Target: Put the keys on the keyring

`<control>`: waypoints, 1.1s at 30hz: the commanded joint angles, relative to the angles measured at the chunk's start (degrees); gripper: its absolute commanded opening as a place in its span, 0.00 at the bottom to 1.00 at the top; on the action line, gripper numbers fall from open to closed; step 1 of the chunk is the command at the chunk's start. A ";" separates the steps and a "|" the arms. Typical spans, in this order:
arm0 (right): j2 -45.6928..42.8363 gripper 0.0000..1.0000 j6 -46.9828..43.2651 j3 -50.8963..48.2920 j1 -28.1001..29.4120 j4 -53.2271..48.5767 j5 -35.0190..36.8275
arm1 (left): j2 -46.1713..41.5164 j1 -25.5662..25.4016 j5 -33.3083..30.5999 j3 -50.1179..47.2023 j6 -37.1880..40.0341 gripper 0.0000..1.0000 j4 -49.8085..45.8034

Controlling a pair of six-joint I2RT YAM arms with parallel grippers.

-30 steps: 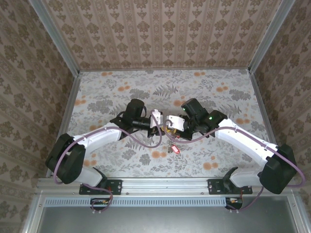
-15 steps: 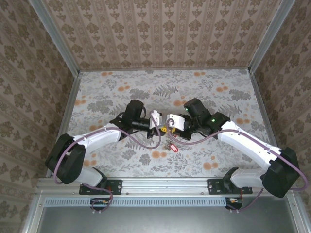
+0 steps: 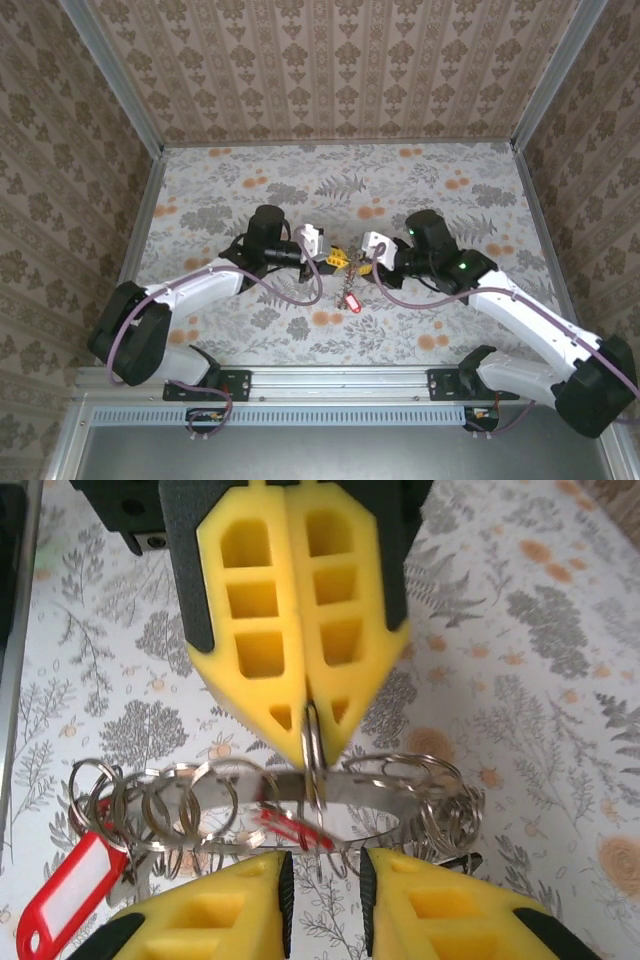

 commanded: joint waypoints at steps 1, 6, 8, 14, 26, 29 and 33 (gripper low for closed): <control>-3.10 0.27 3.24 -1.49 -1.21 5.03 -5.72 | -1.86 0.29 5.22 -0.92 -2.37 0.00 7.42; -3.32 0.26 3.04 -1.09 -1.32 5.25 -8.06 | -0.85 0.25 6.64 -0.98 -3.53 0.00 10.30; -2.77 0.24 3.11 -0.96 -1.32 5.82 -8.48 | -0.62 0.25 6.71 -1.11 -4.03 0.00 11.24; -0.21 0.20 2.88 0.21 -1.32 6.11 -10.23 | -0.45 -0.12 6.64 -1.06 -4.52 0.00 12.28; -0.01 0.19 3.00 0.36 -1.30 8.02 -10.86 | 1.04 -0.86 6.11 -1.07 -5.27 0.00 13.42; -0.15 0.17 2.90 0.26 -1.27 7.86 -10.86 | 1.43 -0.91 6.03 -0.82 -5.32 0.00 13.31; -0.01 0.02 2.52 0.01 -1.30 7.94 -10.88 | 2.30 -1.05 5.40 -0.54 -5.78 0.00 13.20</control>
